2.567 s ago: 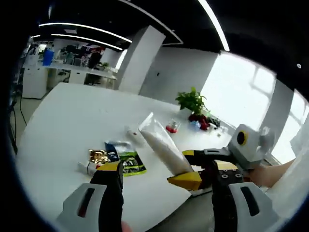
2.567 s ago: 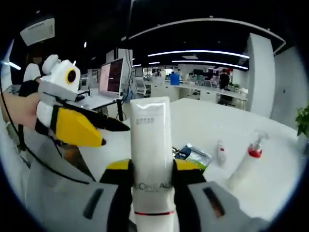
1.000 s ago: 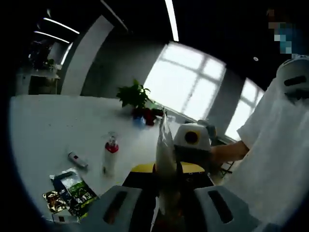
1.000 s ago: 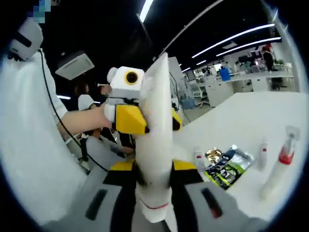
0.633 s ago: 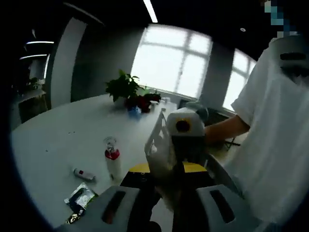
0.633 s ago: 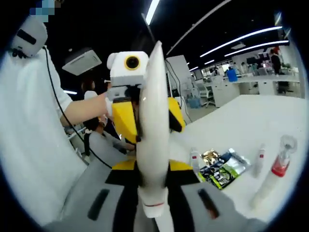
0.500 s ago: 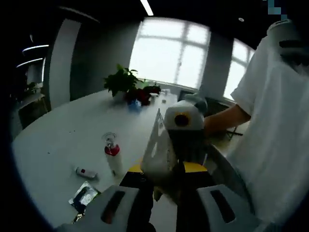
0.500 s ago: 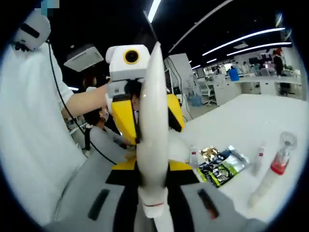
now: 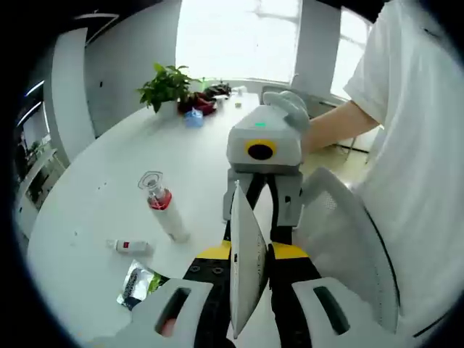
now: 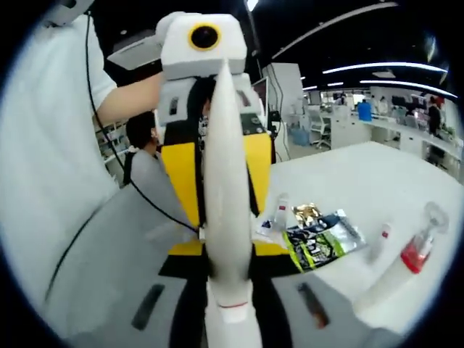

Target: Arrange the skincare products in the storage area until every visible bottle or jar stands upright without overlapping.

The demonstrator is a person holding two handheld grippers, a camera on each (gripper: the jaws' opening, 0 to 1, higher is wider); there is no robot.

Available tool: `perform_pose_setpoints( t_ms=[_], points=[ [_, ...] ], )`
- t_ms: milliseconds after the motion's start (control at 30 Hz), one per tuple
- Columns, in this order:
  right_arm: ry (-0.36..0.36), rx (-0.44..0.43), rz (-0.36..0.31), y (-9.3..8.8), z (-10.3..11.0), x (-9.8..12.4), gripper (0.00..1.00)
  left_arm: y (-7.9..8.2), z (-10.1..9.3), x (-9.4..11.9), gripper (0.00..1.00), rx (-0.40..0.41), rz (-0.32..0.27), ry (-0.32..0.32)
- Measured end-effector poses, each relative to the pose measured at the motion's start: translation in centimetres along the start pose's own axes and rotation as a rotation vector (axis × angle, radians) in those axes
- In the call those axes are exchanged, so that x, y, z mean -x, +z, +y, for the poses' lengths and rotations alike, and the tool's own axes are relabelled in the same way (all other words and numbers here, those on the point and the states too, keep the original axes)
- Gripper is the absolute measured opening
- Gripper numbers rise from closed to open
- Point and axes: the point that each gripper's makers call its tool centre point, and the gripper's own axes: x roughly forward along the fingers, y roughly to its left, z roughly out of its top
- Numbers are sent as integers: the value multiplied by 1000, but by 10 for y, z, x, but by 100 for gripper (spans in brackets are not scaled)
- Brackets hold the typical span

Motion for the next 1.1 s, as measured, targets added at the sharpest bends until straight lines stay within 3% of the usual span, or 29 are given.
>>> perform_pose_setpoints(
  t_ms=[200,400,567,600,867,1100],
  points=[
    [-106,-28,94,-29,-18,-5,25,-16,10,-24,13,-16,89,21],
    [-198,-99,59,-41,-28,-5,33,-27,22,-43,13,24,123,31],
    [-248,-66,120,-59,-29,-1,42,-43,30,-56,13,-20,211,41],
    [-254,-73,120,-62,-28,1,43,-36,30,-57,13,3,167,29],
    [-329,-144,81,-64,-35,17,46,-31,41,-60,14,1,146,33],
    [-364,-134,103,-67,-43,14,44,-24,40,-66,14,1,63,31]
  ],
)
